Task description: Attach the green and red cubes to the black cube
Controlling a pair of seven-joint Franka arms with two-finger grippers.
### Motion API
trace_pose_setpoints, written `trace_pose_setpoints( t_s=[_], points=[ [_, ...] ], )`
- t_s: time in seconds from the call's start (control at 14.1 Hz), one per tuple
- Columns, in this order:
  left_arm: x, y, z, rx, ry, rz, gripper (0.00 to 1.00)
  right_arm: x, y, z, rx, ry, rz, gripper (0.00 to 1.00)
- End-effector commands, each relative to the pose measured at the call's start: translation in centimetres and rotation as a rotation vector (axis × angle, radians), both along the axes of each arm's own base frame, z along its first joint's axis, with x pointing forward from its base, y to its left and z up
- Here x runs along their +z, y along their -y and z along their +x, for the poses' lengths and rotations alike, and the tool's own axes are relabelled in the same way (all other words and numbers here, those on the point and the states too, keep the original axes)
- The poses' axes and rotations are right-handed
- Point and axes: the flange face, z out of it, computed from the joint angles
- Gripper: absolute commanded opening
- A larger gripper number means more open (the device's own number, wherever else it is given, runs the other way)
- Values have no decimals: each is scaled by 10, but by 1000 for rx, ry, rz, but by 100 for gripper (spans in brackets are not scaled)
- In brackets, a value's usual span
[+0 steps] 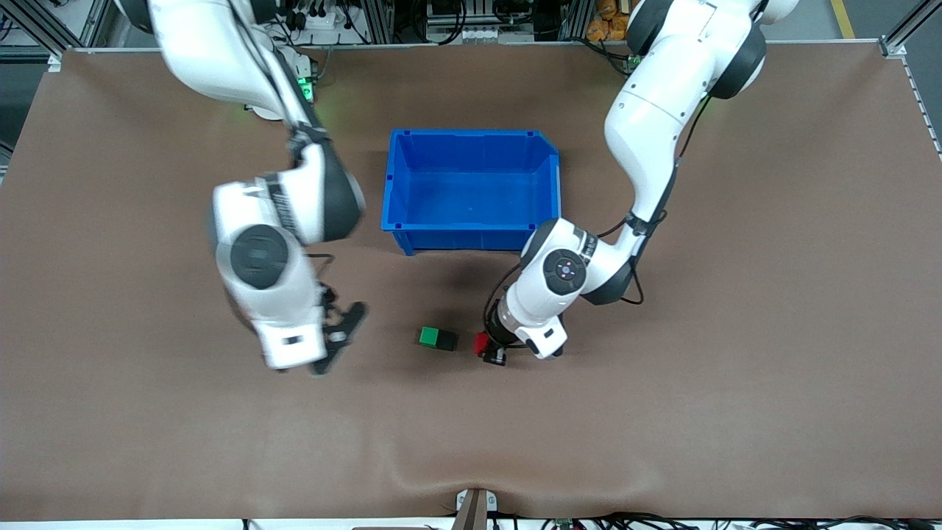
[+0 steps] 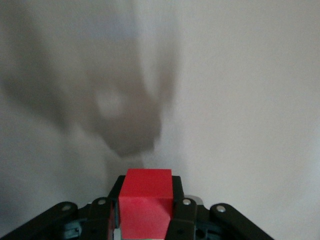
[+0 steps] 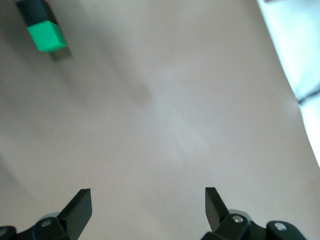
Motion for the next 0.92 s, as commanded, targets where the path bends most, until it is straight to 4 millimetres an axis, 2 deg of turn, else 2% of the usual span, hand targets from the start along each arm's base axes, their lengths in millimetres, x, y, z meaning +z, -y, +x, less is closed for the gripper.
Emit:
trace_pose_setpoints(
  t_s=[0.0,0.21,0.43,0.64,0.78,0.85],
  points=[
    [-17,20,2,13,19,-23,0,42,98,3,-158,-4,57,100],
    [-22,22,0,11,20,-21,0,71,188,-10,-302,-12,152,100],
    [-40,24,-6,3,12,7,0,103,250,-48,-402,-12,236,100],
    [-44,30,-11,-1,7,10,0,129,292,-90,-536,-43,266,100],
    [-49,34,-14,6,12,5,0,138,301,-107,-594,-68,275,100],
    [-54,35,-15,17,18,-3,0,140,297,-116,-630,-81,279,100]
  ],
)
